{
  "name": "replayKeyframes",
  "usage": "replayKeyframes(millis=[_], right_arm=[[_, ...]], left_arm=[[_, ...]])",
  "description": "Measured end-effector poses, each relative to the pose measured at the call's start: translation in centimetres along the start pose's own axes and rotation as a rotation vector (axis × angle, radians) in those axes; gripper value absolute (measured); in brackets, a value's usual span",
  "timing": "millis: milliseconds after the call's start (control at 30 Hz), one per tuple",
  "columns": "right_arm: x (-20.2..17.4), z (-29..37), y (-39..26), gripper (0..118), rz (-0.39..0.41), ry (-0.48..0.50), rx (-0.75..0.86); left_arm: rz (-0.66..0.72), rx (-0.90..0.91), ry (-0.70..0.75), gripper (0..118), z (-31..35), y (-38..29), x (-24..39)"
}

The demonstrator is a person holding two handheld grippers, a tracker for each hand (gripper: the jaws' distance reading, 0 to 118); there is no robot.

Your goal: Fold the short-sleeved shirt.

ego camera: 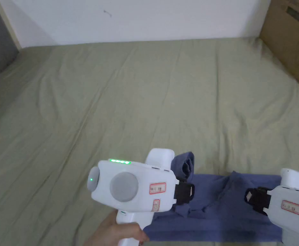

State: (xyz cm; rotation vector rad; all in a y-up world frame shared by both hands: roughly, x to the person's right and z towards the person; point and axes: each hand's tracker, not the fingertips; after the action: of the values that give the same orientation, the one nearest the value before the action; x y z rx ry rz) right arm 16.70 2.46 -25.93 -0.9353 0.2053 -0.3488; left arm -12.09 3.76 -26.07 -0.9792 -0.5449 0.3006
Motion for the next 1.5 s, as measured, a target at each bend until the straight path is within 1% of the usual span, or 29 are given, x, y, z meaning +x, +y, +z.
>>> replayKeyframes(millis=[33, 67, 100, 133, 167, 200, 233, 267, 400, 433, 467, 500, 533, 567, 600, 633, 700, 767, 867, 967, 1033, 1100, 1167, 1267, 1367, 1500], right_arm=[[0.4, 0.1, 0.0, 0, -0.01, -0.003, 0.0], [0.8, 0.2, -0.1, 0, -0.024, -0.003, 0.002], [1.1, 0.3, -0.1, 0, -0.035, -0.004, 0.003], [1.5, 0.2, 0.0, 0, -0.04, -0.004, 0.003], [1.7, 0.3, 0.0, 0, -0.042, -0.006, 0.003], [1.7, 0.3, -0.1, 0, -0.041, -0.008, 0.003], [2.0, 0.2, -0.1, 0, -0.039, -0.011, 0.001], [2.3, 0.0, 0.0, 0, -0.035, -0.015, -0.002], [2.3, -0.2, -0.1, 0, -0.01, -0.017, -0.004], [2.3, -0.3, -0.1, 0, -0.008, -0.017, -0.005], [2.3, -0.4, -0.1, 0, -0.008, -0.015, -0.004], [2.3, -0.6, -0.1, 0, -0.012, -0.009, -0.005], [2.2, -0.8, -0.2, 0, -0.016, -0.004, -0.006], [2.2, -0.9, -0.2, 0, -0.019, 0.002, -0.007], [2.2, -0.9, -0.2, 0, -0.017, 0.003, -0.008], [2.2, -0.9, -0.2, 0, -0.013, 0.004, -0.007], [2.0, -0.8, -0.3, 0, -0.005, 0.007, -0.002], [2.1, -0.6, -0.2, 0, -0.001, 0.014, 0.001], [2.1, -0.4, -0.1, 0, -0.001, 0.012, 0.005], [2.2, -0.1, -0.1, 0, -0.002, 0.005, 0.01], [2.6, 0.1, -0.1, 0, -0.007, 0.0, 0.015], [2.6, 0.2, -0.2, 0, -0.009, -0.01, 0.016], [2.9, 0.4, -0.3, 0, -0.013, -0.015, 0.016], [3.0, 0.8, -0.3, 0, -0.016, -0.022, 0.02], [3.0, 1.2, 0.0, 0, -0.011, -0.031, 0.024], [2.5, 1.4, 0.3, 0, -0.006, -0.033, 0.031]], left_arm=[[-0.006, -0.022, 0.027, 6, -1.3, -0.6, 0.0], [-0.054, -0.05, 0.041, 15, -2.6, -1.2, 0.2], [-0.049, -0.085, 0.042, 22, -3.5, -1.8, 0.2], [-0.06, -0.127, 0.029, 33, -4.2, -2.2, 0.0], [-0.078, -0.177, 0.018, 62, -4.9, -2.5, -0.2], [-0.075, -0.194, 0.059, 87, -5.2, -2.8, -0.3], [-0.059, -0.178, 0.073, 100, -4.9, -2.9, -0.5], [-0.017, -0.131, 0.075, 98, -3.8, -2.6, -0.8], [0.129, 0.028, -0.069, 99, 0.5, -1.4, -1.8], [0.162, 0.064, -0.089, 98, 1.4, -1.3, -2.3], [0.199, 0.1, -0.068, 95, 2.4, -1.1, -2.8], [0.224, 0.113, -0.046, 83, 2.6, -1.1, -3.5], [0.242, 0.109, -0.012, 60, 2.4, -1.3, -4.2], [0.252, 0.101, 0.05, 18, 2.1, -1.6, -4.9], [0.267, 0.07, 0.078, 2, 1.5, -1.9, -5.3], [0.278, 0.033, 0.101, 2, 0.9, -2.3, -5.7], [0.277, -0.032, 0.062, 2, -0.4, -3.4, -5.9], [0.287, -0.054, 0.012, 2, -1.6, -4.2, -5.0], [0.245, -0.071, -0.02, 2, -3.3, -4.6, -3.0], [0.23, -0.11, -0.072, 2, -5.0, -4.2, -1.6], [0.218, -0.113, -0.08, 2, -5.8, -3.8, -0.4], [0.189, -0.154, -0.132, 2, -7.0, -3.6, 0.5], [0.188, -0.192, -0.131, 2, -8.1, -3.8, 1.5], [0.132, -0.223, -0.137, 2, -9.1, -4.4, 2.7], [0.149, -0.205, -0.167, 2, -7.7, -4.2, 1.8], [0.285, -0.038, -0.223, 2, -2.1, -3.1, -2.1]])
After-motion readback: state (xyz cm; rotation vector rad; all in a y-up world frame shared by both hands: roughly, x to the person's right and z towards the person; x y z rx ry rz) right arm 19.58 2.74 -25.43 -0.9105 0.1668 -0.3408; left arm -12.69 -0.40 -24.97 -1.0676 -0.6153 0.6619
